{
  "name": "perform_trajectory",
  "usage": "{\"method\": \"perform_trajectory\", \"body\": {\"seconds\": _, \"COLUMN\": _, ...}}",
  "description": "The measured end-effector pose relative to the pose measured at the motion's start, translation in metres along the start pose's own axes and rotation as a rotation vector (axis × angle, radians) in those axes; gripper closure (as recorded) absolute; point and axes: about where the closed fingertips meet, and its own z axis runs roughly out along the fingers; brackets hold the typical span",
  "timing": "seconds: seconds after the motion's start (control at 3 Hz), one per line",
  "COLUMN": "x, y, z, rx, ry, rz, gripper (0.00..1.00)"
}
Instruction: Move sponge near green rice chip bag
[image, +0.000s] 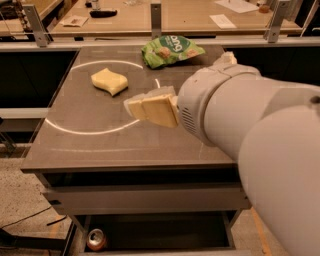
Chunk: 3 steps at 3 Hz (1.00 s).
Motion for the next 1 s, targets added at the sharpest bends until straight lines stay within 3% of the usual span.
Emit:
{"method": "perform_trajectory", "body": {"seconds": 0.67, "x": -0.008, "y": 0.138, "z": 0.079, "rx": -0.402, "ry": 0.048, "rz": 0.349, "gripper": 0.0}}
{"method": "perform_trajectory", "body": {"seconds": 1.0, "x": -0.012, "y": 0.171, "z": 0.098, "rx": -0.488, "ry": 0.068, "rz": 0.433, "gripper": 0.0}}
